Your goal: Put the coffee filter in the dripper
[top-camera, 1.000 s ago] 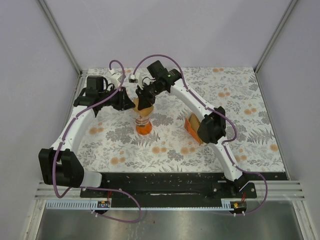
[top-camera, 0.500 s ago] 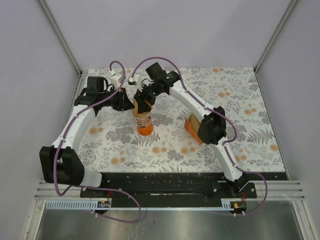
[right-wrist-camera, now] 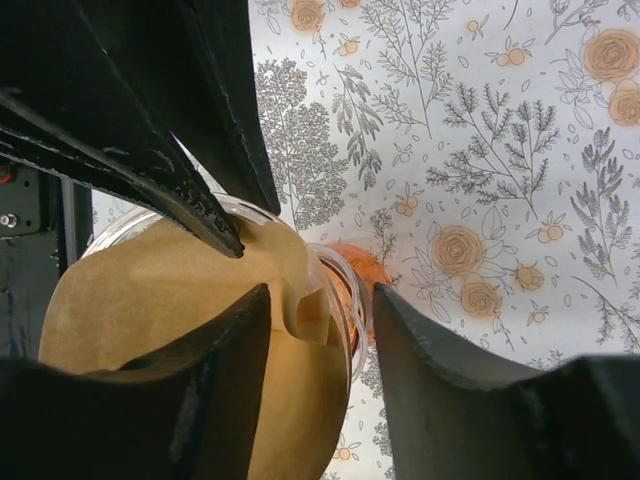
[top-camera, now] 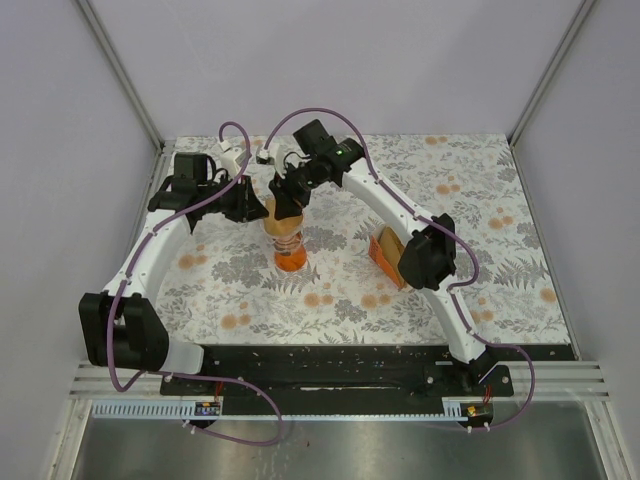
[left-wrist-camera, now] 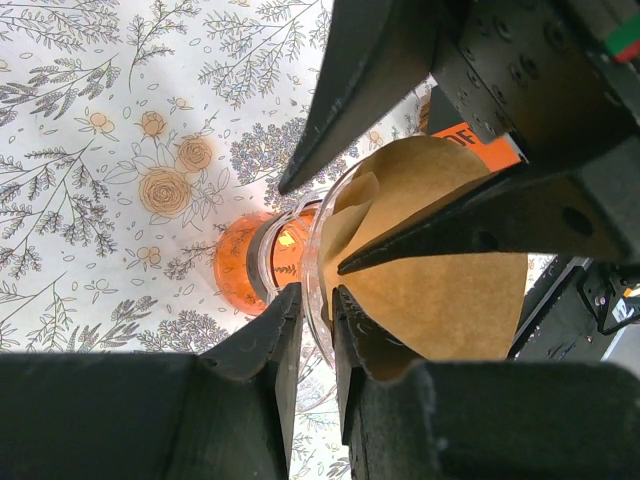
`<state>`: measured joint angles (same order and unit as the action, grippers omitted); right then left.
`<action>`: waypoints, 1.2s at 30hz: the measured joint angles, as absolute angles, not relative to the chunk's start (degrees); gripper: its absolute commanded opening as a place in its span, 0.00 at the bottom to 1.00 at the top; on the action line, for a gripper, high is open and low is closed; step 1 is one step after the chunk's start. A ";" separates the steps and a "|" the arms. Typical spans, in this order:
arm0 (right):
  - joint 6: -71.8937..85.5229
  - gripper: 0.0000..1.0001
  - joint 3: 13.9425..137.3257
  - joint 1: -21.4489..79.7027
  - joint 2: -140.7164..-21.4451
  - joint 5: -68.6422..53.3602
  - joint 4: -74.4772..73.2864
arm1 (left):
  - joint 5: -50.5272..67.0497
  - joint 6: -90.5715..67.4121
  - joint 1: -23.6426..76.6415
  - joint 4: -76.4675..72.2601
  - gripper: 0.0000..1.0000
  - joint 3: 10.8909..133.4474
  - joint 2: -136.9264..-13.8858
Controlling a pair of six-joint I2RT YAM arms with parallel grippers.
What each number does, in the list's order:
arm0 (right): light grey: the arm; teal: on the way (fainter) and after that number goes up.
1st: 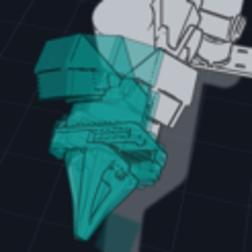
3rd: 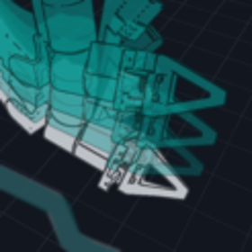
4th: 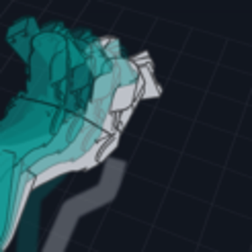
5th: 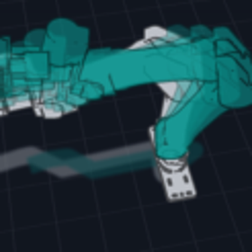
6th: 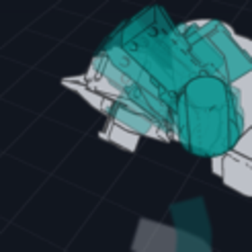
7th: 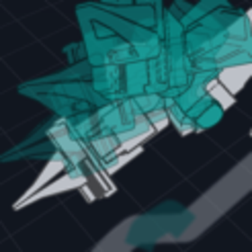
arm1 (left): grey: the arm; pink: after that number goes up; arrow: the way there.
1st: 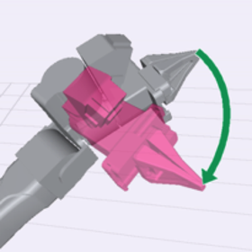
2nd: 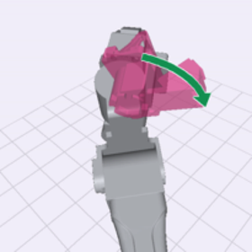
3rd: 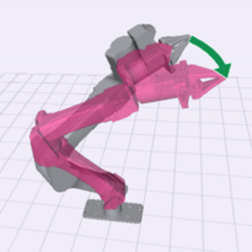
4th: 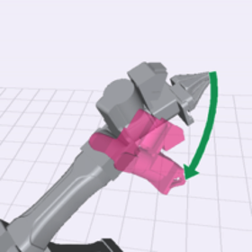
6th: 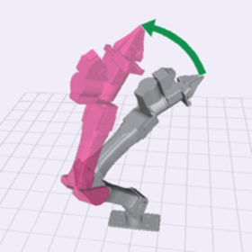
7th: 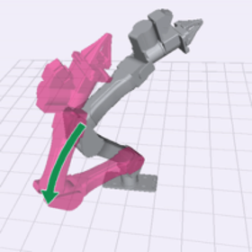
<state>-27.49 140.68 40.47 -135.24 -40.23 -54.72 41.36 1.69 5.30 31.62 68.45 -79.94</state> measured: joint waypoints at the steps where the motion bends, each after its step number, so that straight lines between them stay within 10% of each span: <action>1: -27.40 0.42 140.68 40.45 -135.22 -40.36 -54.68 | 41.36 1.69 5.30 31.64 0.22 68.45 -79.94; 12: -25.04 0.02 142.43 40.12 -135.22 -42.72 -54.85 | 42.50 1.50 5.37 31.42 0.21 68.84 -79.88; 19: -26.26 0.54 142.47 40.12 -135.22 -42.46 -54.76 | 41.98 1.69 5.32 31.66 0.21 68.88 -79.99; 26: -27.51 0.60 142.47 40.07 -135.17 -41.10 -54.72 | 41.80 1.72 5.26 32.08 0.20 68.88 -80.01; 36: -27.31 0.19 142.45 39.75 -135.04 -41.39 -54.70 | 41.78 1.67 5.13 32.03 0.20 68.88 -80.01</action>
<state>-27.31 142.45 39.75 -135.04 -41.39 -54.70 41.78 1.67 5.13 32.03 68.88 -80.01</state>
